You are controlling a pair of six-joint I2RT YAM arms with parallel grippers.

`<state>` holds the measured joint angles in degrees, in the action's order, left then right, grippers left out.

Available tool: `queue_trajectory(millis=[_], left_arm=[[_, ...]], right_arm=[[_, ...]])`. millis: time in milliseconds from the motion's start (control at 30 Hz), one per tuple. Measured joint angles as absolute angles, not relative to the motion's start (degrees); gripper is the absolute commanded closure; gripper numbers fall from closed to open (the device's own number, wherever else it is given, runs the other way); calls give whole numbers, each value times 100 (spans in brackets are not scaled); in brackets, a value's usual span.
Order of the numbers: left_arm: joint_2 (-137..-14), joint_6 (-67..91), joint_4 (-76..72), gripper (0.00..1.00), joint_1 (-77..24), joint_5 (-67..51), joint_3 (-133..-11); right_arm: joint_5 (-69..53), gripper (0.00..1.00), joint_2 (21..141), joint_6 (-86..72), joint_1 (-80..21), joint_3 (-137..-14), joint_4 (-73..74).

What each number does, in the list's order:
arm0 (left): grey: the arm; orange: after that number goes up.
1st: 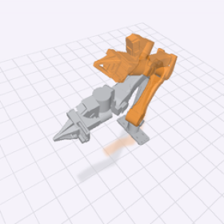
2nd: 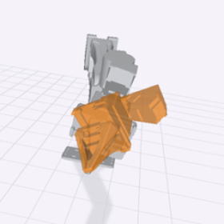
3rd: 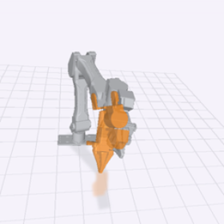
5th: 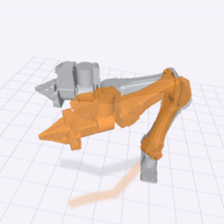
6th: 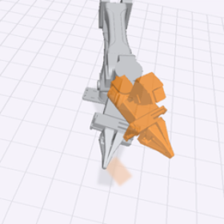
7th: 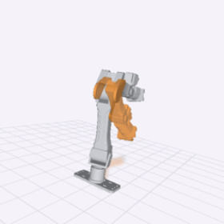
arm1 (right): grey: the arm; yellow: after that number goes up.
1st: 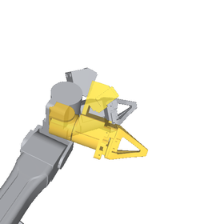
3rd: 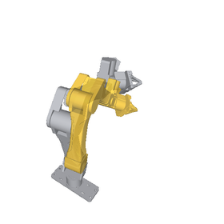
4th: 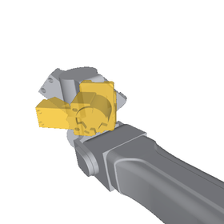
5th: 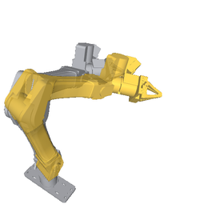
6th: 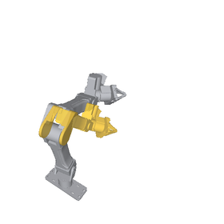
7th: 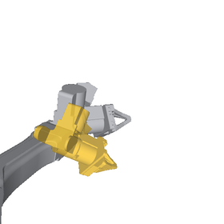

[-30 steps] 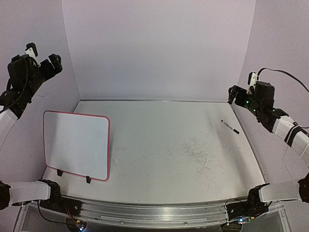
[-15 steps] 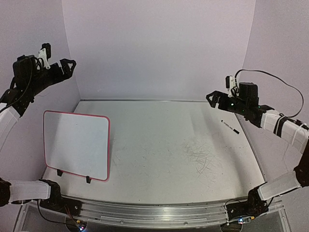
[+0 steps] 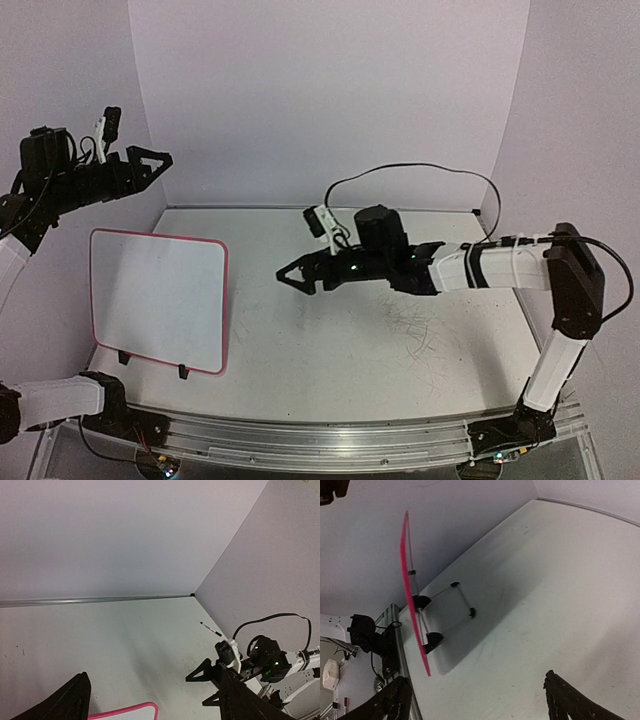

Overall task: Write a sentence on the whiteboard
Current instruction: Move the whiteboard to the center of the board.

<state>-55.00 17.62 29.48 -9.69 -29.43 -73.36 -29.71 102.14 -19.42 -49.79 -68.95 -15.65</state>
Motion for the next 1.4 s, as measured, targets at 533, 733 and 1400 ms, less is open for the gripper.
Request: queue_trajectory(millis=[533,733,1400], left_arm=[[-4552,2358,4550,21,-980,-3127,-6697],[-4349,2398,5077,21,-980,-3181,-6419],[-4095,2386,5435,21,-982,-3441,-5875]], right_arm=[[-3057,43,12416,-3014,-6057,-8608,-3020],[-2882,58,12781,-3156,-6220,-9006,-3102],[-2538,100,13277,-2569,-6448,-9362,-3453]])
